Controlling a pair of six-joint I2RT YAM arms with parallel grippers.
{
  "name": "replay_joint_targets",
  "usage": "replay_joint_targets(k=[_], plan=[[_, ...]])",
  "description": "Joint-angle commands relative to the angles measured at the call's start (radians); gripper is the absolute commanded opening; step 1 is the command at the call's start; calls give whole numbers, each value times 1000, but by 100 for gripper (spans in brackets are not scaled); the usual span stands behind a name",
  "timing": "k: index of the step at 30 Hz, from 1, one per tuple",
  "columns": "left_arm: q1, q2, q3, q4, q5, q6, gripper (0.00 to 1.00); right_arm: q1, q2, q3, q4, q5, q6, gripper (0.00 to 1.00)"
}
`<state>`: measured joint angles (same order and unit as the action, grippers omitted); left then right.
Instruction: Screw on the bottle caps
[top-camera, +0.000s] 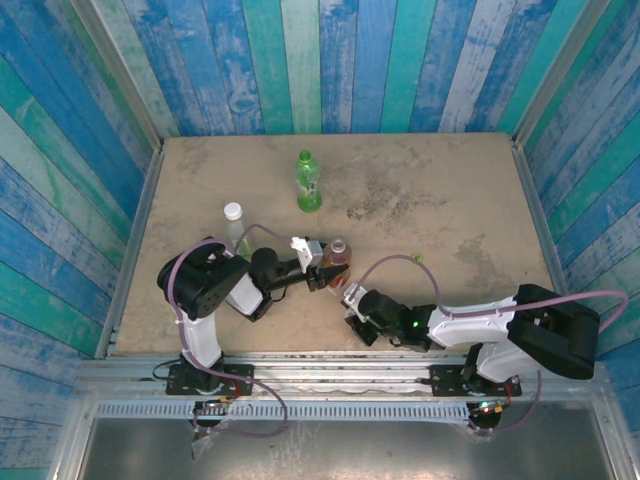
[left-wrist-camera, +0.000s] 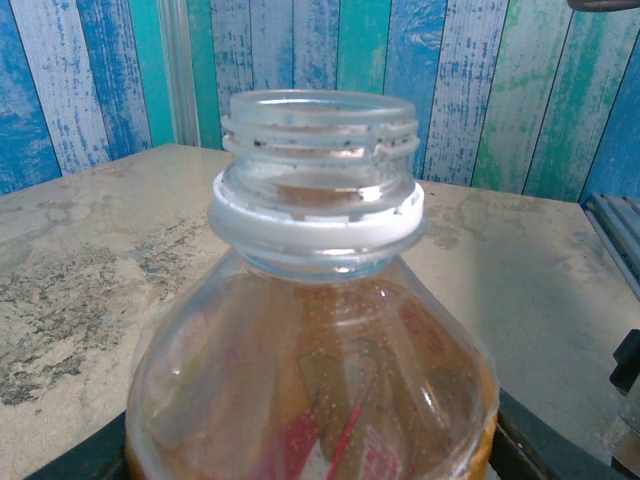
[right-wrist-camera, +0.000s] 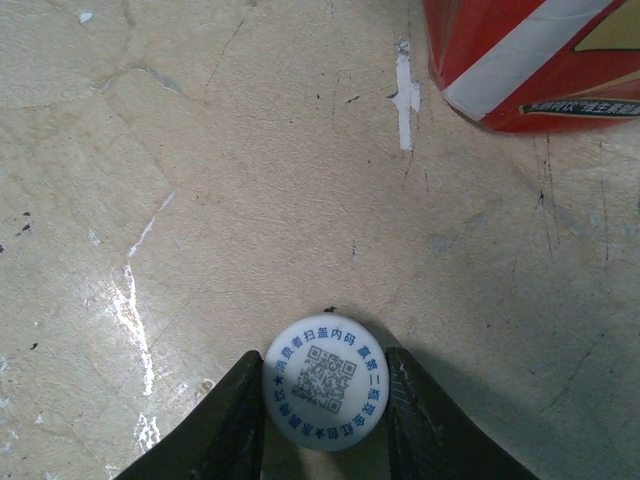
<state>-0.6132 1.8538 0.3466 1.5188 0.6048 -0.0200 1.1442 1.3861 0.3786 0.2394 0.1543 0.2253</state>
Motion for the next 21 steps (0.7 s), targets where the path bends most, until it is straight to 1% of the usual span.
replay_joint_targets(k=[1,6,10,13,21], plan=[[0,-4,-7,18,14,0,54,5,2,-3,-53,6,9,31],[0,-2,-7,20,18,-2,54,5,-24,14,-73,10,6,28],[0,-5,-9,20,17,-1,54,5,-52,38,-115,17,3,28],[0,-10,-9,11,18,3,54,5,-91,71,-178,18,-4,29],[0,-8,-6,6,17,6,54,-2,-185,219,-401,69,-24,29]])
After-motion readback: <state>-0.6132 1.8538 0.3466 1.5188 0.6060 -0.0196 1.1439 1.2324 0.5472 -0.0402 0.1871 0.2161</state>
